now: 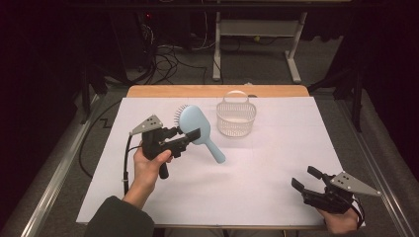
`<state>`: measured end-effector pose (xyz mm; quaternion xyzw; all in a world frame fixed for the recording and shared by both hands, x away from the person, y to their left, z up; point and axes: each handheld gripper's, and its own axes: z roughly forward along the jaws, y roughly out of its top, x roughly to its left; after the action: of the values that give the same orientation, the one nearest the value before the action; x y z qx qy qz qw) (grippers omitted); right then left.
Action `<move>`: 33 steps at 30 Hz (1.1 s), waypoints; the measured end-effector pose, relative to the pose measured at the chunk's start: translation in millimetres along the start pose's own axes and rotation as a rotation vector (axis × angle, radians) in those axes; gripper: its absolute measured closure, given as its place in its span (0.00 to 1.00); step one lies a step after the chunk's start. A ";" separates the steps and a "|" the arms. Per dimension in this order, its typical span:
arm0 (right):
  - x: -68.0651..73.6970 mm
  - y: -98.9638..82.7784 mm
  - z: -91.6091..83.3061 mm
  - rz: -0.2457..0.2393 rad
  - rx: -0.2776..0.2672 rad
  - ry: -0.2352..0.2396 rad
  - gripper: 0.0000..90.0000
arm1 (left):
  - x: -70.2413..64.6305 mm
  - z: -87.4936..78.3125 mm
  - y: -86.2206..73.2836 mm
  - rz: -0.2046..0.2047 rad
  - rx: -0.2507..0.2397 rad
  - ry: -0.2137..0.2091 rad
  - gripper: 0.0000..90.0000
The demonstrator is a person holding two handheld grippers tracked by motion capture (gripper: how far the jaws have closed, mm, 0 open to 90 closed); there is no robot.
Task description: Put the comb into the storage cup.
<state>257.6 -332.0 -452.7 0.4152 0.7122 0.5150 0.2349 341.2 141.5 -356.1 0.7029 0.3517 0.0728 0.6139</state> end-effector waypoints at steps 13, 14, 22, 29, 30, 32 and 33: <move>0.4 -0.7 3.0 -0.013 -0.005 0.008 0.27 | -0.8 24.5 24.8 0.037 0.011 0.035 0.59; 0.9 -0.7 3.1 -0.019 -0.004 0.010 0.27 | -1.1 25.9 26.3 0.038 0.010 0.037 0.59; 1.1 -0.9 2.7 -0.014 -0.006 0.015 0.27 | -0.3 38.2 36.3 0.049 0.029 0.034 0.59; 1.4 -0.6 3.5 -0.009 -0.007 0.014 0.26 | 4.0 48.5 44.5 0.056 0.041 0.039 0.59; 1.4 -0.7 3.6 -0.010 -0.005 0.015 0.26 | 4.8 49.7 45.7 0.054 0.041 0.042 0.59; 1.4 -0.8 3.9 -0.006 -0.003 0.017 0.26 | 5.9 51.8 47.9 0.048 0.036 0.043 0.59; 1.2 -0.8 4.0 -0.007 -0.001 0.018 0.26 | 6.0 52.8 49.0 0.048 0.035 0.044 0.59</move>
<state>259.7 -329.0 -454.8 0.4079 0.7153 0.5184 0.2305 393.7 102.2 -325.7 0.7199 0.3495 0.0966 0.5919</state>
